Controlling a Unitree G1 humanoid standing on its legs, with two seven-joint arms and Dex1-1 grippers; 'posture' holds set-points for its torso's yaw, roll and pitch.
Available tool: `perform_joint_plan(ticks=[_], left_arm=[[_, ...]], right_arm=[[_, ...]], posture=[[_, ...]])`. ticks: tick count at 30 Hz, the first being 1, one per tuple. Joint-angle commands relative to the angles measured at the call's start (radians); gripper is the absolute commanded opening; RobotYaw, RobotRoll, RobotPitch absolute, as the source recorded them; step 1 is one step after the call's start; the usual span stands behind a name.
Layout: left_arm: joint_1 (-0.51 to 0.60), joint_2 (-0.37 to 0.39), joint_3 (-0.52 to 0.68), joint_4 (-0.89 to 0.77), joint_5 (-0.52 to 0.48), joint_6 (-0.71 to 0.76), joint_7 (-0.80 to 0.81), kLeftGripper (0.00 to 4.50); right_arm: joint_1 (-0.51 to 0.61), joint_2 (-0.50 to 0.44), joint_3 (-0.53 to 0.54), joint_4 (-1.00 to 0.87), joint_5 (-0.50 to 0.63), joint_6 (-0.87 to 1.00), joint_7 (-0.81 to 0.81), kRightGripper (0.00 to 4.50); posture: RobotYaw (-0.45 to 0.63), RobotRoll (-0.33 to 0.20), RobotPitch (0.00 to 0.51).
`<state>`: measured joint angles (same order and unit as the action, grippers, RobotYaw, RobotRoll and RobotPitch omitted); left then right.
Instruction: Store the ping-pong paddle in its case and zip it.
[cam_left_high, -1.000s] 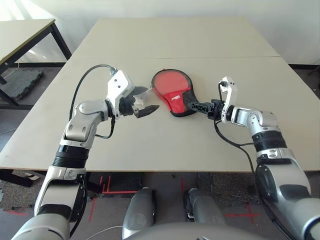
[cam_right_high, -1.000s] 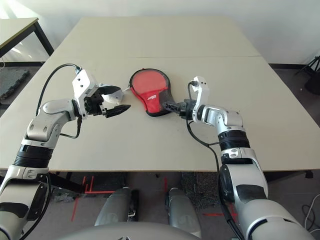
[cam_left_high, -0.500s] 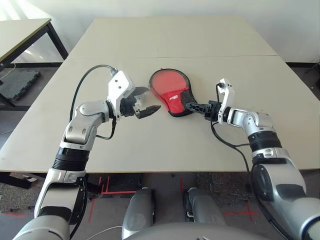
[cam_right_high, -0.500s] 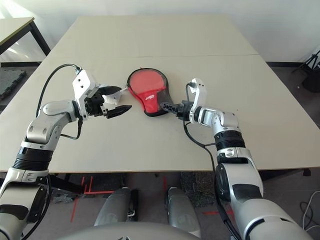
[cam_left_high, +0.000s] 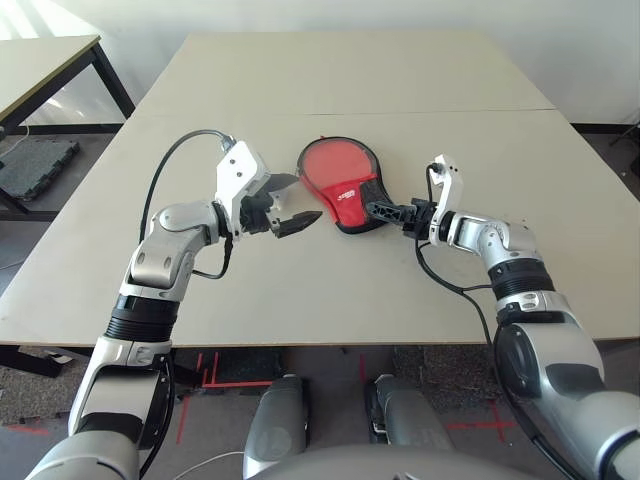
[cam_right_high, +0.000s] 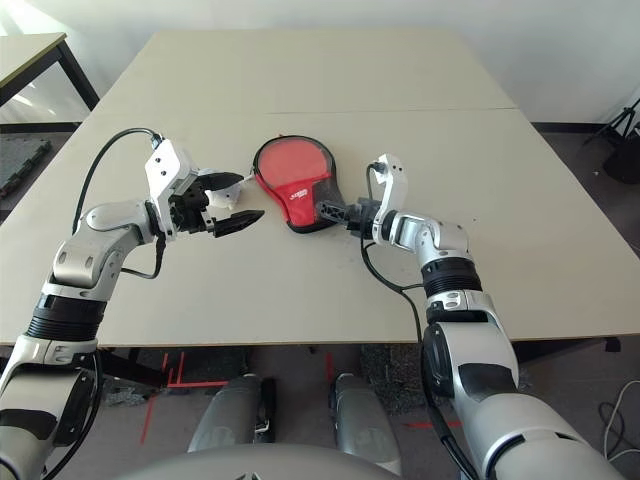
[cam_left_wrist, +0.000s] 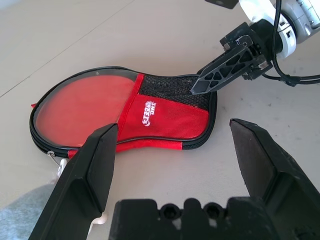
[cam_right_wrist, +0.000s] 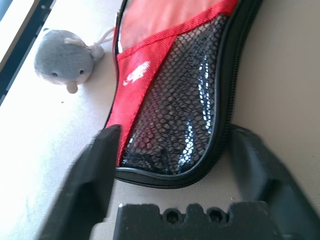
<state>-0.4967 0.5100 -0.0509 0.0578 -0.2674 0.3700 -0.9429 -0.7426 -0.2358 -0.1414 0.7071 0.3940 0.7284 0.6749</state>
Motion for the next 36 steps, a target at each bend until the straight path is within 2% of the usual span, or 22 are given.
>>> perform_joint_plan(ticks=[1, 8, 25, 36], left_arm=[[-0.001, -0.001, -0.013, -0.005, -0.002, 0.009, 0.004, 4.50], [0.000, 0.001, -0.012, -0.006, -0.002, 0.012, 0.006, 4.50], [-0.005, 0.005, -0.017, 0.006, 0.003, 0.006, -0.001, 4.50], [-0.011, 0.004, -0.025, 0.025, 0.006, -0.004, -0.008, 4.50]], right_arm=[[-0.004, 0.016, 0.007, 0.033, -0.006, 0.020, -0.007, 2.77], [0.001, 0.012, 0.004, 0.040, -0.011, 0.028, -0.017, 0.08], [0.050, -0.010, -0.031, -0.027, 0.020, 0.136, -0.028, 0.03], [0.172, -0.070, -0.037, -0.255, 0.081, 0.298, -0.037, 0.03]], posture=[[0.12, 0.000, 0.088], [0.12, 0.000, 0.089], [0.12, 0.000, 0.091], [0.10, 0.000, 0.099]])
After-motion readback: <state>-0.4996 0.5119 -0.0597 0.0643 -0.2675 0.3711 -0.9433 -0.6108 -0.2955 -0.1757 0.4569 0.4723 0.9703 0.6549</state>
